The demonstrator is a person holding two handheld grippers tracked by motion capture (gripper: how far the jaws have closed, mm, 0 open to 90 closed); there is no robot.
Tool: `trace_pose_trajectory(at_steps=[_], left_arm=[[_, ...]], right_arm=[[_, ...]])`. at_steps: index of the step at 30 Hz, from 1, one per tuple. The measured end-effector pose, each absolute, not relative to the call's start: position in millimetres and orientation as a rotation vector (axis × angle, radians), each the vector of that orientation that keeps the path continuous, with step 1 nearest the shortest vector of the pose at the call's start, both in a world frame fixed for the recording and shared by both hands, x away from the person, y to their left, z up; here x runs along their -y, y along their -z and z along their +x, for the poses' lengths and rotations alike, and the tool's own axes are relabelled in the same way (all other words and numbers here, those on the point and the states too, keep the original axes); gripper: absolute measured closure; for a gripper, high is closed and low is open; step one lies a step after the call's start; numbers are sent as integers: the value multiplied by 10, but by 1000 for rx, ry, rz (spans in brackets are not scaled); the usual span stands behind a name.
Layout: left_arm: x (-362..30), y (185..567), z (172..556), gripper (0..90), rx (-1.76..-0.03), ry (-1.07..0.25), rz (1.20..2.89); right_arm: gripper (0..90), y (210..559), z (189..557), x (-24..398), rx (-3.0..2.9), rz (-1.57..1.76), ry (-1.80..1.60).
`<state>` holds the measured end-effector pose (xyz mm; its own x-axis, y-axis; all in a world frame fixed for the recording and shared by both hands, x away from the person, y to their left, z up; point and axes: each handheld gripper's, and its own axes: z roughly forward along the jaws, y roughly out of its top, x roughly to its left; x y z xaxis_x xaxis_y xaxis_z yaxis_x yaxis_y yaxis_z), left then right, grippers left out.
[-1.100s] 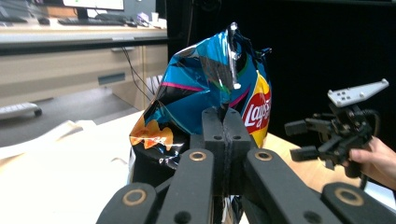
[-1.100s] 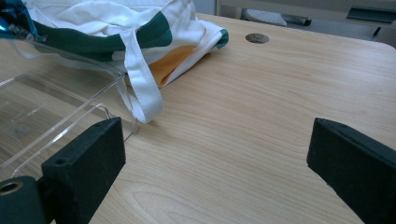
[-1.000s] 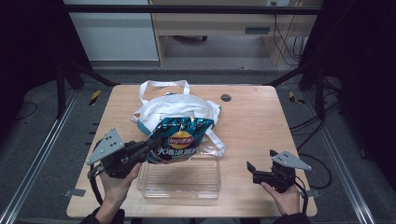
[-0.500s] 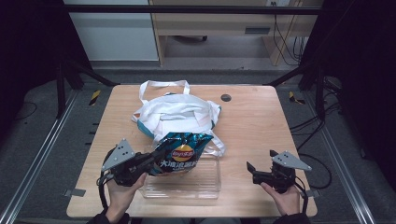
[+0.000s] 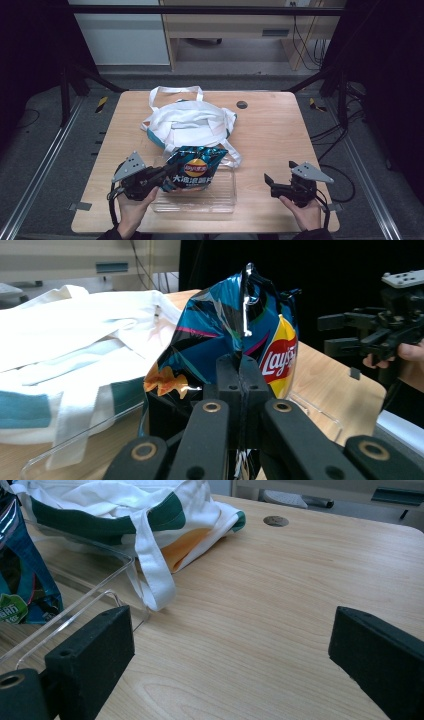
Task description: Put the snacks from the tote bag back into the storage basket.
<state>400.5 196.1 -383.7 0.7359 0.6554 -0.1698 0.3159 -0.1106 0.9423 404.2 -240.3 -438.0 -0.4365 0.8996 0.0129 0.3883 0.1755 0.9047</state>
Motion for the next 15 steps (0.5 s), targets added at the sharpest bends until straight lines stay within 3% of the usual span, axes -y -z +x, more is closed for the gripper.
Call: trace_pose_trajectory(at_steps=[15], left_arm=[[-1993, 3900, 4055, 900, -858, -411, 1710]], right_arm=[[47, 4381, 4043, 2399, -1914, 1212, -1227]])
